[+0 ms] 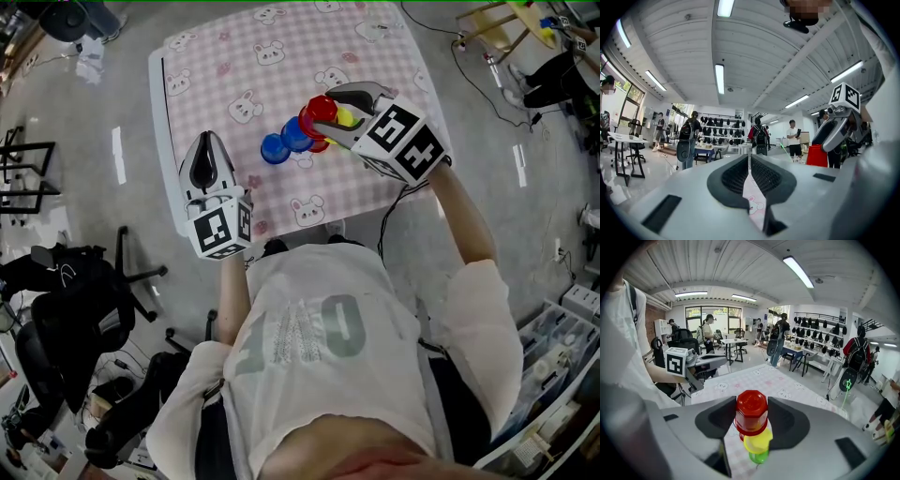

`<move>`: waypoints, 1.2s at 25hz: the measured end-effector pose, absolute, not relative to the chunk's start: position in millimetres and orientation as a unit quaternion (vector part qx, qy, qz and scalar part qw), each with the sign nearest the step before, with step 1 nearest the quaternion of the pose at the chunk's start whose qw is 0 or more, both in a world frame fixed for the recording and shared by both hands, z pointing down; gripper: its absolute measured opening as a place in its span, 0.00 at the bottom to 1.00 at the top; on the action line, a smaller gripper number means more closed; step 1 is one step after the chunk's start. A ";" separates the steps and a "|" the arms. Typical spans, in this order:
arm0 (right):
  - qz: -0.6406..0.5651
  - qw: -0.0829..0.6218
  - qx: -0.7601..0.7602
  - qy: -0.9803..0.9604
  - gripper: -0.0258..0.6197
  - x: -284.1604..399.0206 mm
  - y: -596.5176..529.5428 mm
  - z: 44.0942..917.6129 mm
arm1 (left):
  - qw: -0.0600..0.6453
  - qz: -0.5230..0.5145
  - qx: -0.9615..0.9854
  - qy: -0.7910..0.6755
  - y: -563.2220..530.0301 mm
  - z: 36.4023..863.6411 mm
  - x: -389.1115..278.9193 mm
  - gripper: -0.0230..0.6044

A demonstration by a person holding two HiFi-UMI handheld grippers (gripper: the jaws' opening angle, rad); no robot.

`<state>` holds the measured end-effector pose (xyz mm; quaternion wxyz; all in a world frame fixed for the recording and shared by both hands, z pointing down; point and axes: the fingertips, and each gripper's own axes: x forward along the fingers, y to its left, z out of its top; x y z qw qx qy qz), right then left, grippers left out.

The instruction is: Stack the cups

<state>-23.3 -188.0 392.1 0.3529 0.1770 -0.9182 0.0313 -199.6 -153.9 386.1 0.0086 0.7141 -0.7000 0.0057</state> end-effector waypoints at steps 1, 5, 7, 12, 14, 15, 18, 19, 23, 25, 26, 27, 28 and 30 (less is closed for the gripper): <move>0.032 0.352 0.178 -0.918 0.38 -22.9 -187.7 392.1 | 0.008 0.007 0.714 -0.700 -153.0 386.4 -200.1 0.09; 0.029 0.353 0.182 -0.917 0.38 -24.9 -194.4 391.3 | 0.008 0.007 0.711 -0.703 -155.9 385.1 -205.4 0.09; 0.026 0.356 0.179 -0.917 0.38 -26.8 -194.3 392.5 | 0.008 0.007 0.711 -0.703 -156.9 385.9 -207.3 0.09; 0.023 0.335 0.189 -0.923 0.42 -24.4 -187.6 382.7 | 0.002 0.010 0.718 -0.696 -154.4 383.7 -202.4 0.09; 0.019 0.314 0.205 -0.927 0.42 -22.4 -192.6 370.1 | -0.002 0.010 0.720 -0.694 -157.3 380.9 -200.2 0.09; 0.016 0.298 0.215 -0.930 0.42 -20.7 -195.4 361.4 | -0.005 0.010 0.722 -0.692 -158.7 378.8 -198.2 0.09; 0.009 0.233 0.263 -0.936 0.42 -10.9 -204.2 328.1 | -0.016 0.007 0.729 -0.684 -161.7 369.6 -187.5 0.09; 0.010 0.205 0.280 -0.938 0.42 -6.4 -206.7 316.9 | -0.019 0.007 0.732 -0.681 -162.1 366.7 -182.8 0.09; 0.020 0.099 0.345 -0.933 0.28 18.2 -211.7 284.0 | -0.036 0.017 0.744 -0.667 -161.4 357.8 -160.9 0.09; 0.020 0.058 0.379 -0.923 0.20 34.3 -211.5 275.4 | -0.047 0.021 0.748 -0.662 -161.0 353.5 -150.9 0.09; 0.016 0.041 0.397 -0.917 0.17 42.9 -211.2 272.7 | -0.052 0.021 0.749 -0.660 -160.9 351.3 -147.0 0.09; 0.009 0.028 0.414 -0.910 0.14 51.2 -210.7 270.9 | -0.055 0.020 0.750 -0.659 -160.8 349.4 -143.9 0.09; 0.000 0.017 0.430 -0.903 0.12 58.8 -210.0 270.1 | -0.059 0.019 0.749 -0.660 -160.4 347.5 -141.7 0.09; -0.010 0.003 0.459 -0.889 0.11 71.7 -207.5 272.7 | -0.065 0.017 0.746 -0.663 -158.3 344.4 -138.8 0.09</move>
